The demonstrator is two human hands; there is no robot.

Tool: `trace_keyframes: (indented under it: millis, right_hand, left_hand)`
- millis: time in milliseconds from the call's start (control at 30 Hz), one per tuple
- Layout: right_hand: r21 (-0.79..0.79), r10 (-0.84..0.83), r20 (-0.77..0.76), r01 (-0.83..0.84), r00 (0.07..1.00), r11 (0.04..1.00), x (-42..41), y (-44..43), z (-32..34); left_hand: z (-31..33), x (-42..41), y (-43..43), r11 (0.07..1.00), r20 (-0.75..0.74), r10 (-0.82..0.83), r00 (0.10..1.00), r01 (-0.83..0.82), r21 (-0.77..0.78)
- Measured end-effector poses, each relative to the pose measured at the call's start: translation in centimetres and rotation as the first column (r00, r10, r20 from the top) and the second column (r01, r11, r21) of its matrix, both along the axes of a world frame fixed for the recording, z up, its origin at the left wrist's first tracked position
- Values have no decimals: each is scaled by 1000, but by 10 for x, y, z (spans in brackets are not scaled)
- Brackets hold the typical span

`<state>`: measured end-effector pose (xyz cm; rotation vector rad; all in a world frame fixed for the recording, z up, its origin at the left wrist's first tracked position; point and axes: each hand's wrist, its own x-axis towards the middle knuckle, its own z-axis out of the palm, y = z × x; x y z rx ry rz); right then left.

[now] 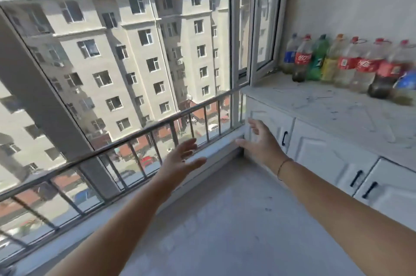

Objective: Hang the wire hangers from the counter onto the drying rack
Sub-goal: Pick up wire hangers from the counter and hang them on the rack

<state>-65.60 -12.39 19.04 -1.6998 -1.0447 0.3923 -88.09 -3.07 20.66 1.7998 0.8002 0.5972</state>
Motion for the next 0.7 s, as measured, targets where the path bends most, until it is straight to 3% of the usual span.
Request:
trace_keyframes:
  millis: [400,700]
  right_hand:
    - [-45,-250,-38,248,968,968,193,-132,-22]
    - [-76,-475,-115,469,873,880,296,-200,-47]
  left_hand:
    - [-21,227,-81,981,28,-188,982,189,-32]
    - [-38,384,-108,911,-6,-408,913,407,-69]
